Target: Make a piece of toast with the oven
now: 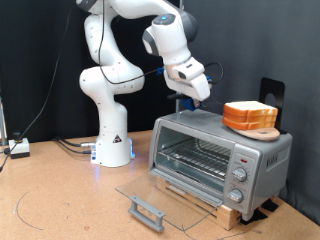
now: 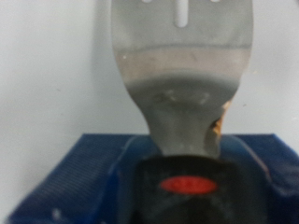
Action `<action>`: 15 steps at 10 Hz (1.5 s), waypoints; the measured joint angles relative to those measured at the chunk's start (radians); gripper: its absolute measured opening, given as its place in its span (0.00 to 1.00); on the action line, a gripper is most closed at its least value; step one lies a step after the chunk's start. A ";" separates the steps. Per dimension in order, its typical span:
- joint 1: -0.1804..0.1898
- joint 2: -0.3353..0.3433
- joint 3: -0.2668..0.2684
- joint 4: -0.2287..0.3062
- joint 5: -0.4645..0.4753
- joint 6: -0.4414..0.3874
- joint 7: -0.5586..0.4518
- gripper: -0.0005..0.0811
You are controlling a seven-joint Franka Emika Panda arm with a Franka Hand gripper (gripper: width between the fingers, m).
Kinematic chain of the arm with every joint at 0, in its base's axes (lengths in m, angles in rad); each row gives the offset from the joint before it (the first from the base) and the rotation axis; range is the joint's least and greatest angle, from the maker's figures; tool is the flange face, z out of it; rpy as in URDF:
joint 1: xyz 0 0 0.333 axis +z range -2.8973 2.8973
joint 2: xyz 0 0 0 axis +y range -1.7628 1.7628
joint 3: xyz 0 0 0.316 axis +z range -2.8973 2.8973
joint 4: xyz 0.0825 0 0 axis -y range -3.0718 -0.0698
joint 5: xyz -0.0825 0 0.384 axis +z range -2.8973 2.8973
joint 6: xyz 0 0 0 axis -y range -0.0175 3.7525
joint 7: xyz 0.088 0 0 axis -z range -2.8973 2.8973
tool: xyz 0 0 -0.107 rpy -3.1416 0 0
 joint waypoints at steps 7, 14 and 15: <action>-0.088 -0.093 -0.055 -0.023 0.013 0.105 0.056 0.49; -0.329 -0.112 -0.177 -0.027 -0.124 -0.018 0.116 0.49; -0.338 -0.112 -0.207 -0.025 -0.134 -0.048 0.086 0.49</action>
